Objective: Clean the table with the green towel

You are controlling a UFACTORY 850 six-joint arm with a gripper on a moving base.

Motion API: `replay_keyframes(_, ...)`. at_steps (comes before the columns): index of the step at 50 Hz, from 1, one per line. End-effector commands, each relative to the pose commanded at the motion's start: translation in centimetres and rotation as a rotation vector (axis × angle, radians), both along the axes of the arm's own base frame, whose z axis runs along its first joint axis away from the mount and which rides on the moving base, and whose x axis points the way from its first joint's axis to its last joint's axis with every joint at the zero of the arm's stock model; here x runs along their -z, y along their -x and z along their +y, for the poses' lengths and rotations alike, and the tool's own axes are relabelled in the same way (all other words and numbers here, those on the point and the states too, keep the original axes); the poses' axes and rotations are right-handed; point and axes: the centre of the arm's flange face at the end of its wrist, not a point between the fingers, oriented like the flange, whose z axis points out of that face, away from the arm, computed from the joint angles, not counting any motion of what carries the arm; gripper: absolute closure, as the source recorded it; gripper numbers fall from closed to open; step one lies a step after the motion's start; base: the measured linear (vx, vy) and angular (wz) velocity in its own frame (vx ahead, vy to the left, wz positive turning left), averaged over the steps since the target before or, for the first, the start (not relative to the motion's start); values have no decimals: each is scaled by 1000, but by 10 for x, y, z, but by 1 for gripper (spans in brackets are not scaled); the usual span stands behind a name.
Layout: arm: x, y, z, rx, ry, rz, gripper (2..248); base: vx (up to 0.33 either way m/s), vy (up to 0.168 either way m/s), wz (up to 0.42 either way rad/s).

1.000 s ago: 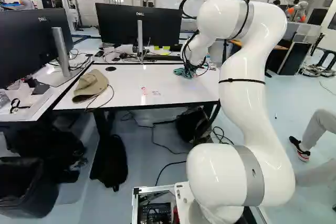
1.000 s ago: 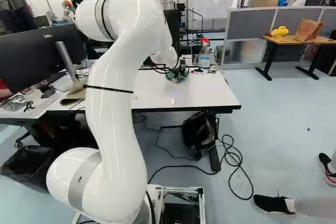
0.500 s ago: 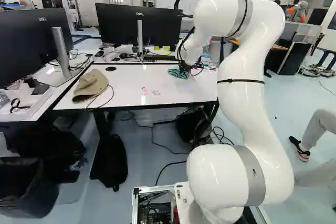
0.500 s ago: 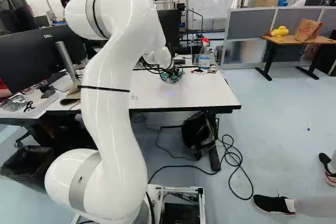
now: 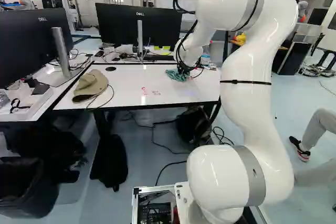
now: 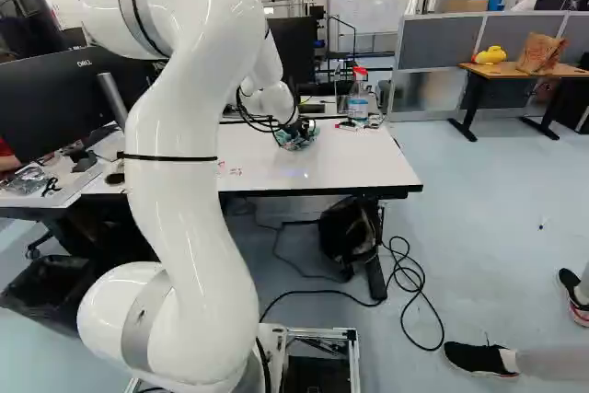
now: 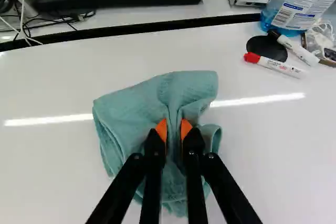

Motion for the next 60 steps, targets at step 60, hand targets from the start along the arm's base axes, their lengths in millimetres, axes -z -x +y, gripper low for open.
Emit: replay_keyframes(60,-10,50,-61,110,-2,16,200,0,0,0)
